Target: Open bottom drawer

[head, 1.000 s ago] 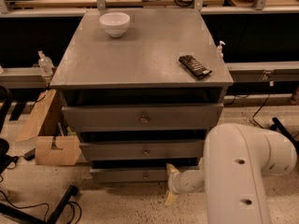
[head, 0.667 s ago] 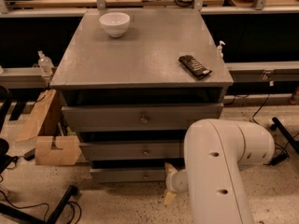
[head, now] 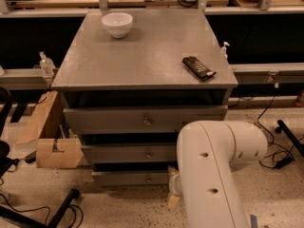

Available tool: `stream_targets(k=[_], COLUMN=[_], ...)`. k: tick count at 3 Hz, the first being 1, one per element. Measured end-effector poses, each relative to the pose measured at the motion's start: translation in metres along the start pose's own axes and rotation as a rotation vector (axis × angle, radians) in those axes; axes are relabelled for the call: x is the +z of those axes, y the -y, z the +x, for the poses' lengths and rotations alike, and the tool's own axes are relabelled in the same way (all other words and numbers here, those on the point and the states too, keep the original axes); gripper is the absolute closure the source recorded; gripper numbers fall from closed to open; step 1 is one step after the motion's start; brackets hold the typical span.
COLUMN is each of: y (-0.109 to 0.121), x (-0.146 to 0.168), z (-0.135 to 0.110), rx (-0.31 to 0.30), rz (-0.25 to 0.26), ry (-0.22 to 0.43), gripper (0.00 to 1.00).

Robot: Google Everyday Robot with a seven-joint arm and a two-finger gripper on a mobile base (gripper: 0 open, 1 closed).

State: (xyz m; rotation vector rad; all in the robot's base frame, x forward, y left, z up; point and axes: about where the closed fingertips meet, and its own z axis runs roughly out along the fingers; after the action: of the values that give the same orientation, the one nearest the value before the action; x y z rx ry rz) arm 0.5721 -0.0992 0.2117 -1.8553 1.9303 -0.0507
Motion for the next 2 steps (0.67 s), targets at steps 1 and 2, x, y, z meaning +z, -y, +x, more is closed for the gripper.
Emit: stream_targets(k=[1, 2], y=[-0.002, -0.002], x=[0.012, 0.022], z=[0.003, 0.005], rx=[-0.038, -0.062], rz=[-0.006, -0.012], ry=[-0.047, -0.078], gripper=[0.00, 0.00])
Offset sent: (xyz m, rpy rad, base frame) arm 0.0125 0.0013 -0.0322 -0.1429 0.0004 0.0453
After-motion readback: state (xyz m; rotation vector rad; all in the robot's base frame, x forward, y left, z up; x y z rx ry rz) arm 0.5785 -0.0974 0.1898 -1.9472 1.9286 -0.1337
